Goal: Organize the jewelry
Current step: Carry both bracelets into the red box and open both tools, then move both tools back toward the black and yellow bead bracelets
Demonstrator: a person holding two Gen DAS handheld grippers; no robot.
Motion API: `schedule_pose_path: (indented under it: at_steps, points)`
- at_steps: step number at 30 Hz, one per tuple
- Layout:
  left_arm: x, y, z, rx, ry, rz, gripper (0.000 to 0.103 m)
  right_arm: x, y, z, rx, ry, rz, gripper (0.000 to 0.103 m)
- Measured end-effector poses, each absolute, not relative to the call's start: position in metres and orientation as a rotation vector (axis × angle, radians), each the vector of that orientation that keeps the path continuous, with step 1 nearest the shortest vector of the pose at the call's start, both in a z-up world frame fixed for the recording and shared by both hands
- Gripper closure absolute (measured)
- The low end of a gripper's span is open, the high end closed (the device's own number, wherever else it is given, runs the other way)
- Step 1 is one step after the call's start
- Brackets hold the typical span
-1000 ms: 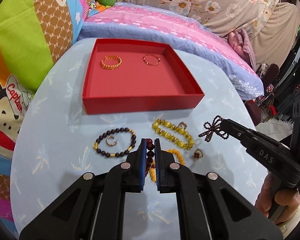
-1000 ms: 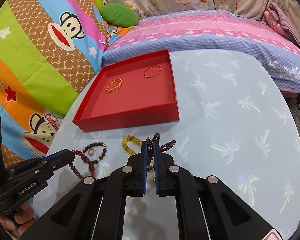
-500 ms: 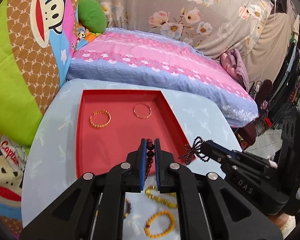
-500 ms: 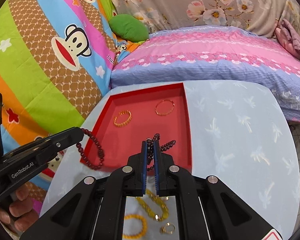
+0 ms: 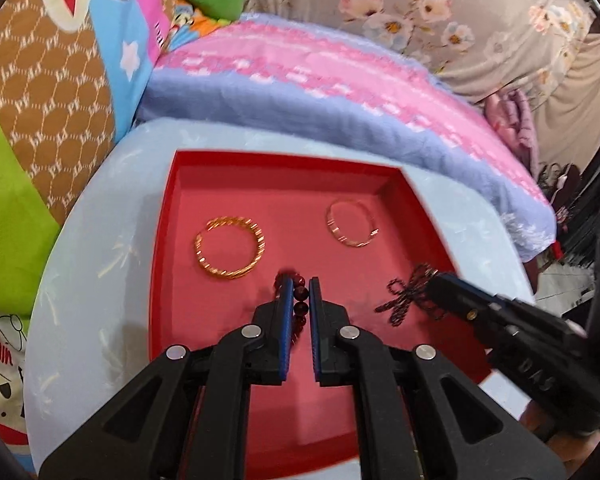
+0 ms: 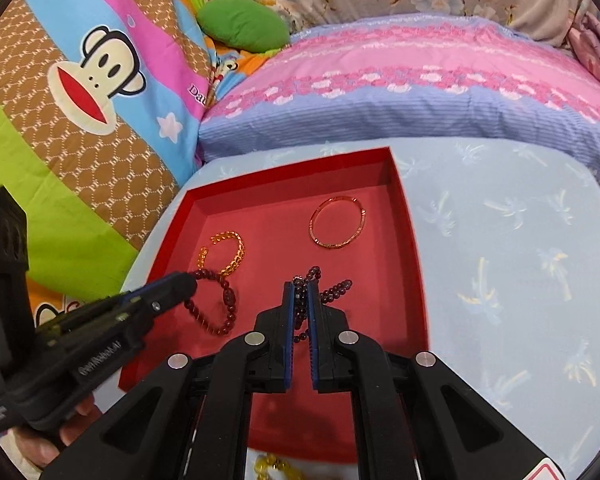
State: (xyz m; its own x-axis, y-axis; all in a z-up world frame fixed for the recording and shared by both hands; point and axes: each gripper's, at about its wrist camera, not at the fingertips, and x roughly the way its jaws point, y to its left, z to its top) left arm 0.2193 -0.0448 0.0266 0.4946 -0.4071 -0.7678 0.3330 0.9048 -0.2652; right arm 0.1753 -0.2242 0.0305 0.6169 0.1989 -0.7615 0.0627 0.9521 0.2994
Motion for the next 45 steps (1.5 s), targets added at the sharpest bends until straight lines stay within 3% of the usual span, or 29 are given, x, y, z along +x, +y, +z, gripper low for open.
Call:
schedule_pose_path:
  at_steps: [11, 12, 15, 17, 25, 41, 45]
  points:
    - [0.227, -0.029, -0.001, 0.013, 0.980, -0.305, 0.095, 0.202, -0.217, -0.001, 0.237, 0.956, 0.021, 0.095]
    - [0.227, -0.029, 0.000, 0.014, 0.977, -0.302, 0.093, 0.201, -0.218, 0.000, 0.232, 0.943, 0.009, 0.092]
    - [0.225, -0.029, 0.004, 0.017, 0.959, -0.291, 0.067, 0.195, -0.220, 0.009, 0.218, 0.910, -0.015, 0.074]
    - [0.220, -0.030, 0.012, 0.018, 0.928, -0.293, 0.063, 0.189, -0.222, 0.015, 0.213, 0.885, -0.026, 0.067]
    - [0.193, -0.027, 0.036, 0.011, 0.875, -0.293, 0.052, 0.147, -0.234, 0.036, 0.256, 0.853, -0.019, 0.065]
    - [0.102, 0.016, 0.029, -0.044, 0.920, -0.261, 0.052, 0.046, -0.227, 0.028, 0.229, 0.900, -0.022, 0.065]
    - [0.087, 0.024, 0.014, -0.043, 0.952, -0.236, 0.048, 0.028, -0.222, 0.013, 0.244, 0.939, -0.019, 0.065]
